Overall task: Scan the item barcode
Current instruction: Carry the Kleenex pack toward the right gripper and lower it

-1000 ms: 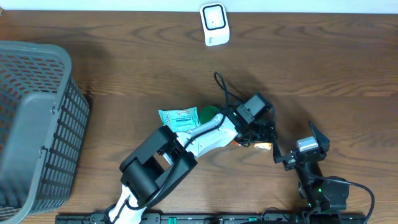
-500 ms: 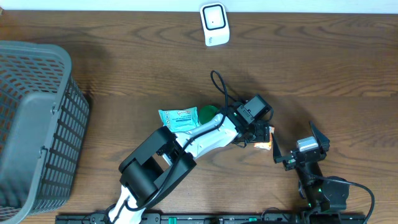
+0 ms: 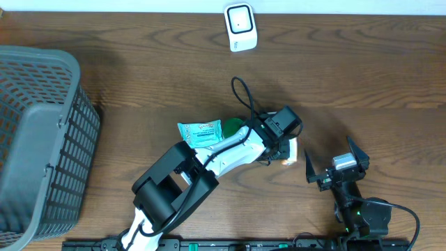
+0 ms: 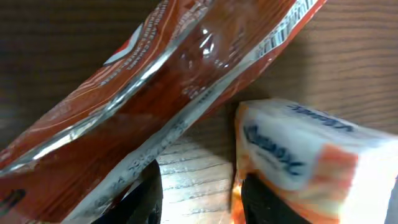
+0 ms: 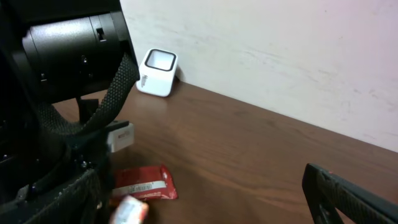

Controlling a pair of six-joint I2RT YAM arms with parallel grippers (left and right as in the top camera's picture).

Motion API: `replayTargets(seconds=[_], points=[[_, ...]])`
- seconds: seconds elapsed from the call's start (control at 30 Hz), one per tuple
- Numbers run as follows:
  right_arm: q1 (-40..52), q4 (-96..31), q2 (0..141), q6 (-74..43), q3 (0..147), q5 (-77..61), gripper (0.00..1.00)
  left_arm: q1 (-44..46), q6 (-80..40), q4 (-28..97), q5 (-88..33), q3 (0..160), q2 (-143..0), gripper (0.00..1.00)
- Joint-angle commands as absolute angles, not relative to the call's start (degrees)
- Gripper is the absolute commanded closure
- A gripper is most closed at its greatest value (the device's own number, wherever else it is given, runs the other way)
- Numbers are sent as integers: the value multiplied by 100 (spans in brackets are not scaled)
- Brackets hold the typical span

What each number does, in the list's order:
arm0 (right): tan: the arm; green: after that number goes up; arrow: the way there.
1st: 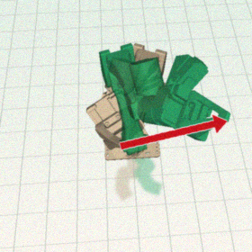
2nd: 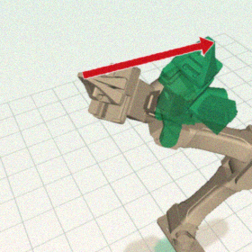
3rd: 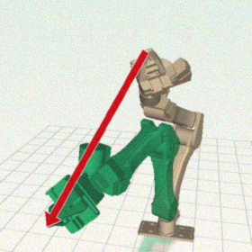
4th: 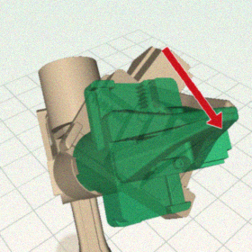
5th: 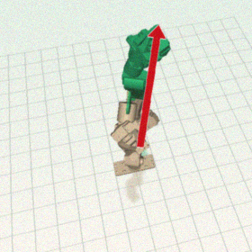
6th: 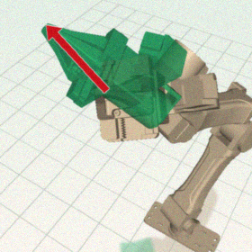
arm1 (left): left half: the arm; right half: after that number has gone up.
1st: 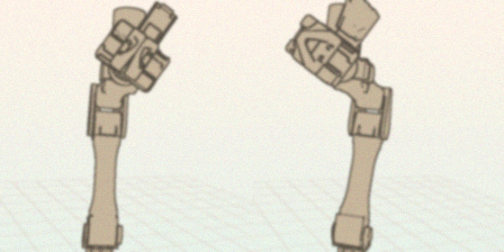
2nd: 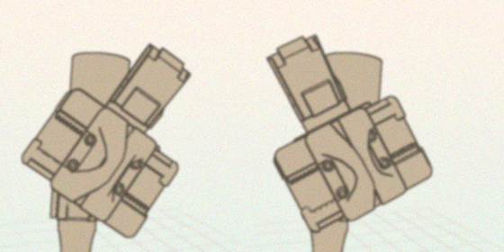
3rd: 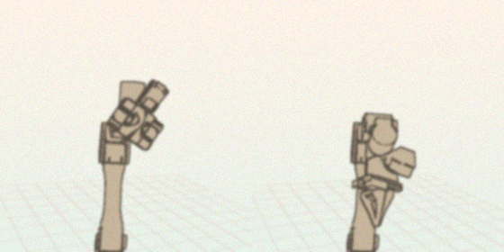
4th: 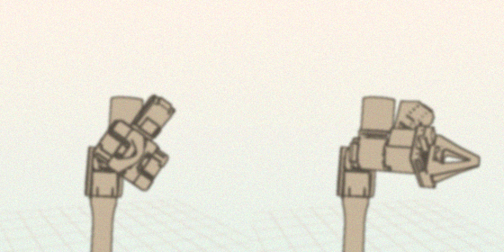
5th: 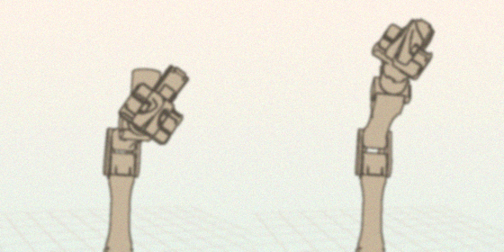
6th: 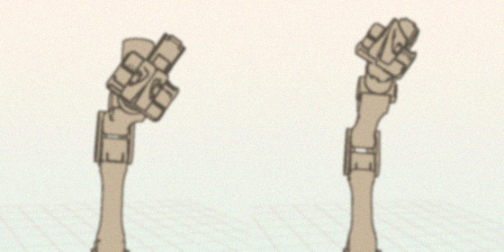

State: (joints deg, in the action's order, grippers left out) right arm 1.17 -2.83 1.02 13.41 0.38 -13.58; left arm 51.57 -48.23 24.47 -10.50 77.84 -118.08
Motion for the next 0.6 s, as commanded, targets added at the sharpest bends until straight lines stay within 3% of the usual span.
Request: replayTargets(seconds=[0.0,0.57], points=[[84,-307,91,1267,32,-1358,1,5151,-4838,2613,-854,7756,-11893,58],[84,-307,91,1267,32,-1358,1,5183,-4845,2128,-1439,7769,-11874,58]])
